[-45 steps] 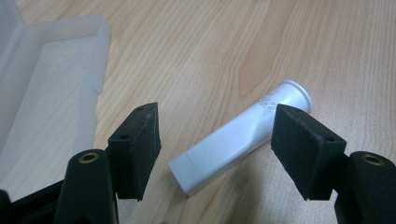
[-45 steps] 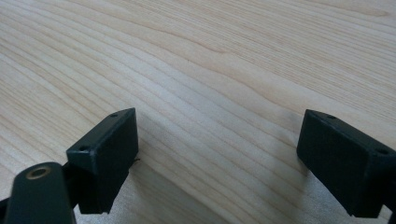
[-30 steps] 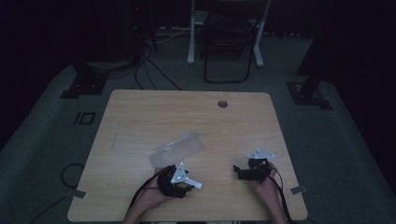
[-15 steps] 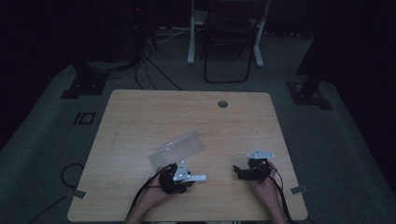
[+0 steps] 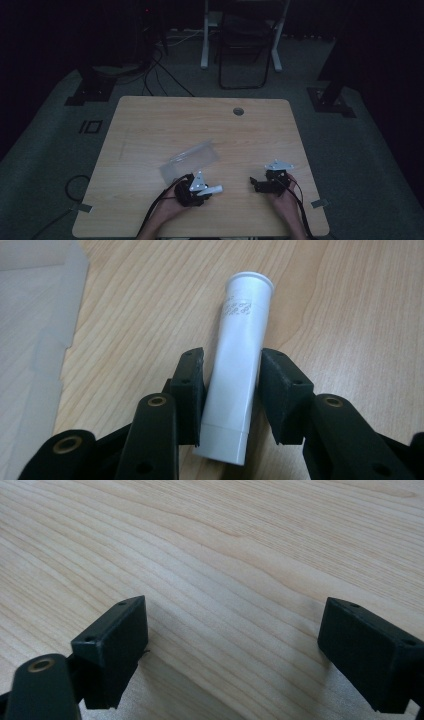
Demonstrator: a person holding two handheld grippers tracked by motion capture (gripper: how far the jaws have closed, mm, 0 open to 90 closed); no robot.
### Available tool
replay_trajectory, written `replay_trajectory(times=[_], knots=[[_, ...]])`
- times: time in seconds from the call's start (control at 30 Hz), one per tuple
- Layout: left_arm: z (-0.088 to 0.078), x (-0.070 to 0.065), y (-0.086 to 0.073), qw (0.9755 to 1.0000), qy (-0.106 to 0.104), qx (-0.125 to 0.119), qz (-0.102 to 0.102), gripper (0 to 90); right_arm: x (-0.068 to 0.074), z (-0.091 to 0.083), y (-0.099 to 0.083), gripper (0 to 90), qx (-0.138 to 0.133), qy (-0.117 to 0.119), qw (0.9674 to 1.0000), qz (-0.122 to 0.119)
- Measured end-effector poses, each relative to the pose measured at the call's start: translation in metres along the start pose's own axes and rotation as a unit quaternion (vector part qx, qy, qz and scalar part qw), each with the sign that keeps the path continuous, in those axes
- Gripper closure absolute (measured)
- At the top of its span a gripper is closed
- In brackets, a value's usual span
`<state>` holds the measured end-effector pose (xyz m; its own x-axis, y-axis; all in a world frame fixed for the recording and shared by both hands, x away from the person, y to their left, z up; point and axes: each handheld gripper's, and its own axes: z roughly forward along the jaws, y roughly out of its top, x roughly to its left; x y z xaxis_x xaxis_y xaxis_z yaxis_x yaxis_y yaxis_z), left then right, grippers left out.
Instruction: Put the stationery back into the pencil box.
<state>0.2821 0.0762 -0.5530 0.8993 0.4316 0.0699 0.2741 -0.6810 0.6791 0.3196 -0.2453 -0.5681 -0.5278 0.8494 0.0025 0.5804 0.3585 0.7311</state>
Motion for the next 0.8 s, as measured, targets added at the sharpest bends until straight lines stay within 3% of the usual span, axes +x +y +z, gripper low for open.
replay_trajectory(times=[0.47, 0.8], knots=[[0.0029, 0.0011, 0.0046, 0.9998, -0.016, 0.007, -0.006, 69.8, 0.0001, 0.0000, 0.0000, 12.5, 0.000, 0.000, 1.0000, 0.000], [0.0034, -0.0016, 0.0065, 0.9999, -0.004, 0.010, -0.007, 70.4, 0.0000, 0.0000, 0.0000, 12.5, 0.000, 0.000, 1.0000, 0.000]])
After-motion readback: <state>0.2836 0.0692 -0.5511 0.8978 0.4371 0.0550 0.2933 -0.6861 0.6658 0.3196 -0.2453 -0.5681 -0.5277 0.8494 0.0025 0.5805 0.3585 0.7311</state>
